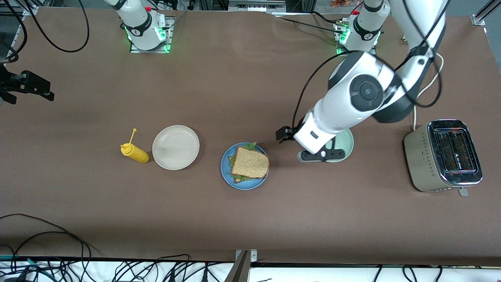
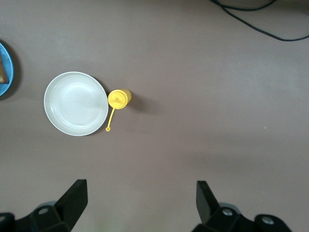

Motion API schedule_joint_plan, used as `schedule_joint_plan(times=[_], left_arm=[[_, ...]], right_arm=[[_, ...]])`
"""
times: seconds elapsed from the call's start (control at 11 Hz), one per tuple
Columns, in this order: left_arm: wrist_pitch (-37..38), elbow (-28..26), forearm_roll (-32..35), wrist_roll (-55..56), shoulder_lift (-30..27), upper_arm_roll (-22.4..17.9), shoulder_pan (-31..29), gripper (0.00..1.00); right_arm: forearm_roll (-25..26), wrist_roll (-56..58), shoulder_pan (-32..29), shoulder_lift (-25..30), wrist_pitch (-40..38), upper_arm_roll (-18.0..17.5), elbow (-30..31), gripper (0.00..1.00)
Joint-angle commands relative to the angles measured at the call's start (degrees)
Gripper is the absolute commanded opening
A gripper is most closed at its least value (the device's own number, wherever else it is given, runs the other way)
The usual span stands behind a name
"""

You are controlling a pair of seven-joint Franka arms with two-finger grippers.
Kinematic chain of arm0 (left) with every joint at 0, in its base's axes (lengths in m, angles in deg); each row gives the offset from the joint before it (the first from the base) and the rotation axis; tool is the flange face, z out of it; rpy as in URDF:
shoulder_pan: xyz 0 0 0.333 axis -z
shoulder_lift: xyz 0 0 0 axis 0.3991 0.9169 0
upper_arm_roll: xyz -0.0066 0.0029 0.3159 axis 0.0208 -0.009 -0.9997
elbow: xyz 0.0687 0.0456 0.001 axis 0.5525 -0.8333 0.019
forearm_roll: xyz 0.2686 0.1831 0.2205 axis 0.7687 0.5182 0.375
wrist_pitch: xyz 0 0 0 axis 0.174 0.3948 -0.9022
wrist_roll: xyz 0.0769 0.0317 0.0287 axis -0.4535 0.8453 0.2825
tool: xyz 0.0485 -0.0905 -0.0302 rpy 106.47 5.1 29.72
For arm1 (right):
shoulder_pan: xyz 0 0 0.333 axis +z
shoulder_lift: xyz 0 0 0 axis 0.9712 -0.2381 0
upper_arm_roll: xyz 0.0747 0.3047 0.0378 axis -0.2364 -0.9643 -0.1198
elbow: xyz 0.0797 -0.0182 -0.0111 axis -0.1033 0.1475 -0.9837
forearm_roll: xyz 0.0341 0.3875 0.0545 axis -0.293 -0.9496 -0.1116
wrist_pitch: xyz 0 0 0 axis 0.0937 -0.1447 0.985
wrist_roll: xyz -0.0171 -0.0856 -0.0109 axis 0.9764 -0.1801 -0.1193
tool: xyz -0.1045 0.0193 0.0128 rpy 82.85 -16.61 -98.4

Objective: Make sandwich in blue plate with both arms

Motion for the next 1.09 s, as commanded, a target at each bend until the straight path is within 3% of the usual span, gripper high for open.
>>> schedule_joint_plan(times=[0.0, 0.36, 1.0], left_arm=[[8.17, -1.42, 1.78, -1.18, -7.23, -3.68, -1.18, 1.0], [14.94, -1.6, 1.43, -7.04, -14.17, -9.83, -0.92, 1.0], [17.68, -9.23, -3.84, -28.05, -25.26, -25.12, -0.22, 1.0]], right_arm=[[0.74, -0.07, -0.08, -0.19, -0.2, -0.1, -0.88, 1.0], [0.91, -0.07, -0.17, -0.19, -0.11, 0.08, -2.01, 1.0], [1.71, -0.59, -0.08, 0.07, -0.55, -0.45, -3.16, 1.0]])
